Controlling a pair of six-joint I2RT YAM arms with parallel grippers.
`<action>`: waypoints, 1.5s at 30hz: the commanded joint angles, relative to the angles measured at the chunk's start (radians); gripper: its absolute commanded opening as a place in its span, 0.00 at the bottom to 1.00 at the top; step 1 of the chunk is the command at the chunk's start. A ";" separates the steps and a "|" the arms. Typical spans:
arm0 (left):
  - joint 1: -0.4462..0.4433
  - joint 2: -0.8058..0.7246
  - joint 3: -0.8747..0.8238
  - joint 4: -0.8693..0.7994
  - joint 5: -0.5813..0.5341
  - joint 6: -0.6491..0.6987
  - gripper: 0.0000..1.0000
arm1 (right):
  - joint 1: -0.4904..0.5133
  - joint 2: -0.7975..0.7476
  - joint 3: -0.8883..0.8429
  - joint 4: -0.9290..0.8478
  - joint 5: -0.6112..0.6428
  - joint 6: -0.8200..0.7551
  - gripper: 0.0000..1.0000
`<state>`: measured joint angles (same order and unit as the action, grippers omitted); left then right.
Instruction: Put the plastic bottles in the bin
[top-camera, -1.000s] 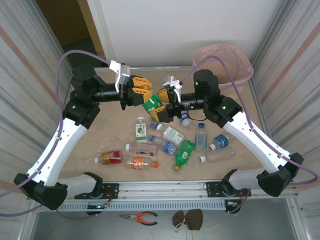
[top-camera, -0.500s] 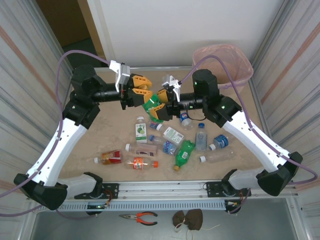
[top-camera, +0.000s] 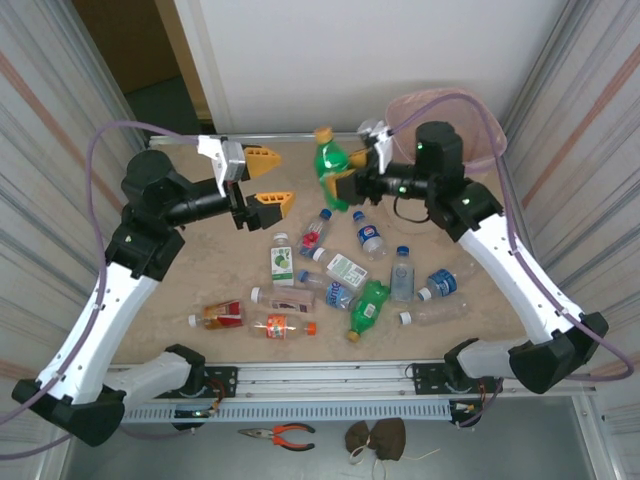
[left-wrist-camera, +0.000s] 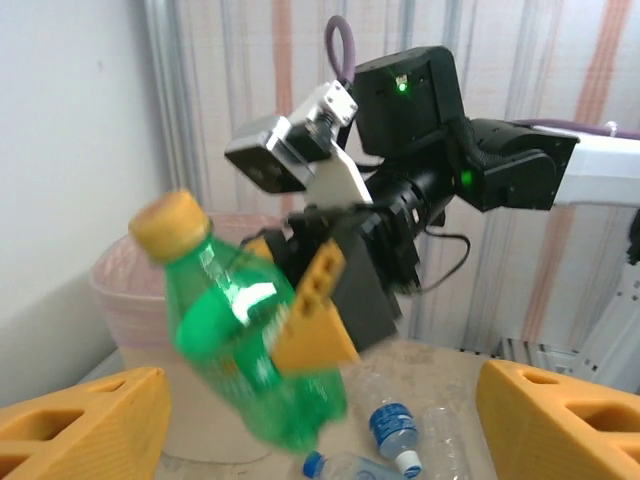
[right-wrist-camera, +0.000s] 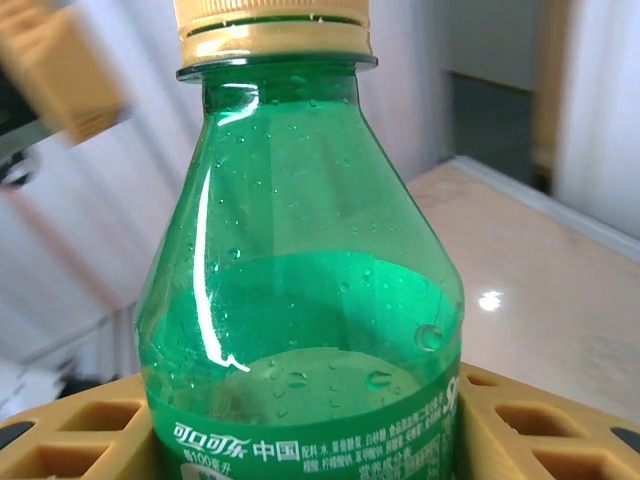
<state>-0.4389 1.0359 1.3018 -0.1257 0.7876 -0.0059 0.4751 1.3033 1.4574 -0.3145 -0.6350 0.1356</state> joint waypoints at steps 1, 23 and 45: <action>0.006 -0.026 -0.026 -0.052 -0.089 0.026 0.84 | -0.103 0.004 0.060 0.029 0.101 0.188 0.49; 0.187 -0.052 -0.163 -0.012 -0.189 -0.295 0.99 | -0.434 0.387 0.307 -0.063 0.515 1.063 0.47; 0.246 0.011 -0.126 -0.164 -0.157 -0.362 0.99 | -0.411 0.754 0.508 -0.315 0.592 1.427 0.51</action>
<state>-0.1955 1.0481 1.1461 -0.2657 0.6331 -0.3481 0.0608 2.0220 1.9285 -0.6079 -0.0483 1.4937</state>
